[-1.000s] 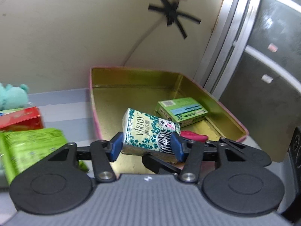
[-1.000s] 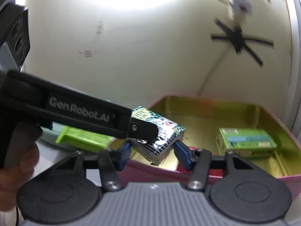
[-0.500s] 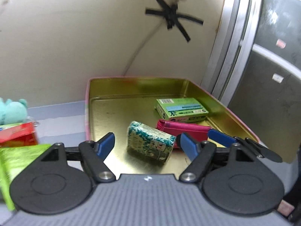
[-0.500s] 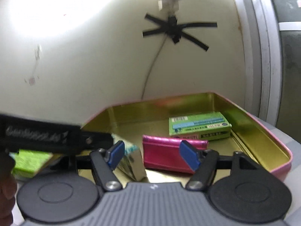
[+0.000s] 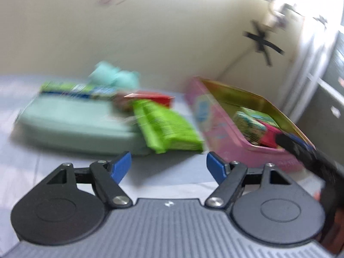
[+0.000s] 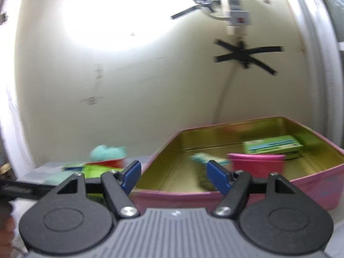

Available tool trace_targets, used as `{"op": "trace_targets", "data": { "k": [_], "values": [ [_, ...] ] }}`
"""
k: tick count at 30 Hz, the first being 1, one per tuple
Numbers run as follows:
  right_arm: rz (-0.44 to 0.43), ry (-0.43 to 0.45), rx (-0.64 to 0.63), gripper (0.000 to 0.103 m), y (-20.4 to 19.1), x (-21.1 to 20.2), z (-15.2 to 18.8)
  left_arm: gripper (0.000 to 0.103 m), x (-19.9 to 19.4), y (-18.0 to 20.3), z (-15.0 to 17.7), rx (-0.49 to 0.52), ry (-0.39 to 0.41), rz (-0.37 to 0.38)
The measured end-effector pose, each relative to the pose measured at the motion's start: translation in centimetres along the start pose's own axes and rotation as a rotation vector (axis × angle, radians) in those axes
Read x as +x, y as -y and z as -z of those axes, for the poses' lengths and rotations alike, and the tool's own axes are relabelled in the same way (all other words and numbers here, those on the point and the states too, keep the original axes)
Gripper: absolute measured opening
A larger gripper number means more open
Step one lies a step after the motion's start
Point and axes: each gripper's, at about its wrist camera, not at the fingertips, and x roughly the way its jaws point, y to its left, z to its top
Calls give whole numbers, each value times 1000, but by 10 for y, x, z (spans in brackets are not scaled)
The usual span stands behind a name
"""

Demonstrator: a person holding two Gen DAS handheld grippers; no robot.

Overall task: Organize objects
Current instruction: 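Grasp the green snack packet with the left gripper, then drop the green snack packet into the pink tin with the left gripper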

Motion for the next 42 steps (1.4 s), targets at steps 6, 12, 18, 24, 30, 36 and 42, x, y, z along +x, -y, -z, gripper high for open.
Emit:
{"op": "trace_targets", "data": {
  "k": [6, 12, 18, 24, 30, 36, 42],
  "values": [
    [-49, -55, -23, 72, -27, 2, 26, 80, 22, -18, -24, -156, -38, 57],
    [-58, -115, -14, 72, -25, 14, 33, 79, 59, -3, -32, -191, -99, 48],
    [-85, -131, 94, 72, -7, 19, 35, 36, 76, 5, -24, -227, -136, 7],
    [-111, -131, 74, 72, -9, 17, 35, 31, 32, -6, 2, -236, -159, 79],
    [-257, -236, 85, 73, -14, 24, 38, 33, -22, -60, 46, -329, -250, 185],
    [-389, -357, 68, 74, -33, 30, 45, 70, -64, -70, 60, -246, -233, 130],
    [-416, -422, -123, 76, -72, 28, 53, 82, -63, -56, 50, -138, -194, 34]
  ]
}}
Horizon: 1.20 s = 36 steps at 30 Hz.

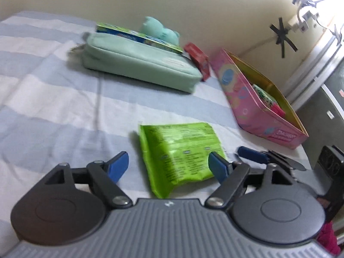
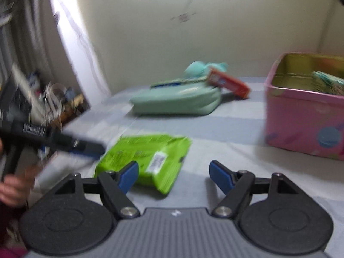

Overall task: Organize objects
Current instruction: 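Drop the green snack packet into the pink tin with the left gripper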

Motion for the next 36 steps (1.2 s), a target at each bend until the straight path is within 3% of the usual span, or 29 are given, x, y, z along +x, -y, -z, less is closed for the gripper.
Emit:
{"op": "trace_targets", "data": {
  "k": [2, 3, 5, 7, 9, 11, 18, 23, 26, 32, 36],
  "values": [
    [20, -24, -37, 79, -9, 7, -1, 75, 14, 8, 1, 26, -30, -2],
    [13, -30, -50, 80, -12, 10, -2, 70, 17, 15, 3, 71, -6, -36],
    [2, -41, -77, 76, -19, 15, -3, 62, 22, 30, 7, 141, 6, -65],
    [19, -40, -131, 62, -28, 16, -2, 61, 24, 37, 4, 144, -14, -14],
    [25, -15, -117, 59, -26, 7, -1, 60, 25, 52, 1, 193, -8, -41],
    [51, 28, -95, 59, -20, -6, -3, 61, 27, 70, -7, 232, 12, -20],
    [211, 240, -30, 57, 33, -89, -19, 61, 49, 166, -46, 370, 57, 126],
    [365, 272, 49, 58, 89, -122, -28, 63, 101, 231, -66, 444, 16, 193],
    [408, 237, 99, 58, 127, -128, -32, 64, 140, 254, -75, 447, -45, 201],
    [393, 101, 238, 58, 194, -112, -44, 66, 203, 283, -89, 413, -172, 149],
    [493, 47, 213, 60, 210, -95, -51, 76, 235, 290, -93, 394, -190, 93]
  ]
}}
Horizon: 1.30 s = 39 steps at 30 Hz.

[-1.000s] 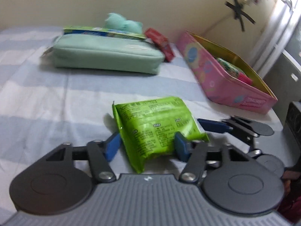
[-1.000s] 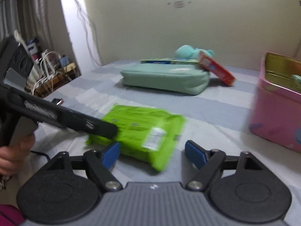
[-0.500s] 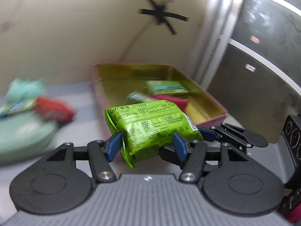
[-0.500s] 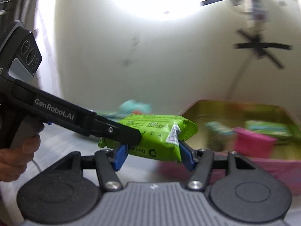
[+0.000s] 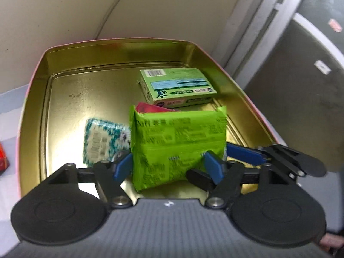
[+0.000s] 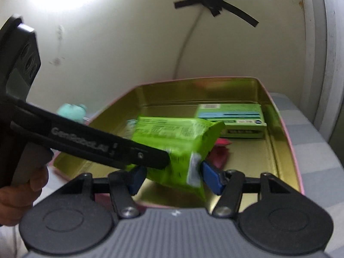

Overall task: Organize objects
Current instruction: 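Drop the green snack packet into the pink tin with the left gripper, then move the left gripper back toward the mint-green pouch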

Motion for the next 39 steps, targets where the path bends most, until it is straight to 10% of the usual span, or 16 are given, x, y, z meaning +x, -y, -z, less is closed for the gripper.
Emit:
{"op": "trace_targets", "data": {
  "k": [4, 22, 39],
  "values": [
    [143, 109, -19, 69, -4, 0, 15, 77, 1, 11, 1, 9, 85, -56],
    [105, 476, 196, 77, -51, -89, 76, 79, -115, -5, 113, 81, 420, -151],
    [-42, 232, 74, 78, -136, -64, 106, 82, -134, -114, 194, -129, 338, -330]
  ]
}}
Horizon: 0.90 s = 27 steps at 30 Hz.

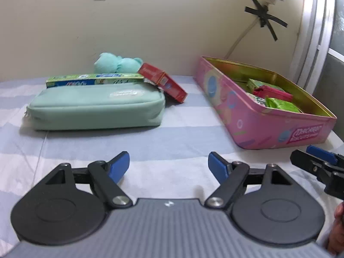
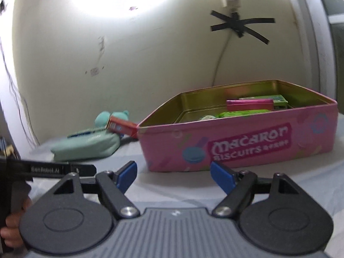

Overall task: Organize objects
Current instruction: 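Move the left gripper back toward the mint-green pouch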

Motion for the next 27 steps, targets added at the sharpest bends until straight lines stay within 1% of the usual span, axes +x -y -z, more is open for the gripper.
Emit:
{"op": "trace_targets", "data": {
  "k": [2, 4, 6, 8, 10, 13, 16, 21, 27],
  "values": [
    [-1, 0, 38, 78, 6, 0, 0, 82, 3, 0, 5, -10, -13, 2],
    [13, 16, 102, 78, 18, -1, 0, 82, 5, 5, 7, -2, -24, 12],
    [27, 28, 143, 78, 26, -2, 1, 82, 6, 13, 9, 30, -22, 15],
    [35, 32, 159, 78, 28, -2, 1, 82, 8, 20, 10, 60, -17, 14],
    [34, 30, 153, 78, 27, -2, 1, 82, 11, 21, 13, 75, -28, 2],
    [33, 19, 139, 78, 25, 0, 1, 83, 11, 18, 13, 61, -26, -9],
    [33, 7, 138, 78, 25, 1, 1, 83, 10, 20, 14, 73, -26, -26],
    [38, -5, 130, 78, 22, 3, 1, 83, 9, 20, 15, 76, -26, -34],
    [40, -42, 77, 78, 12, 9, 1, 83, 7, 17, 15, 57, -23, -53]
  ]
}}
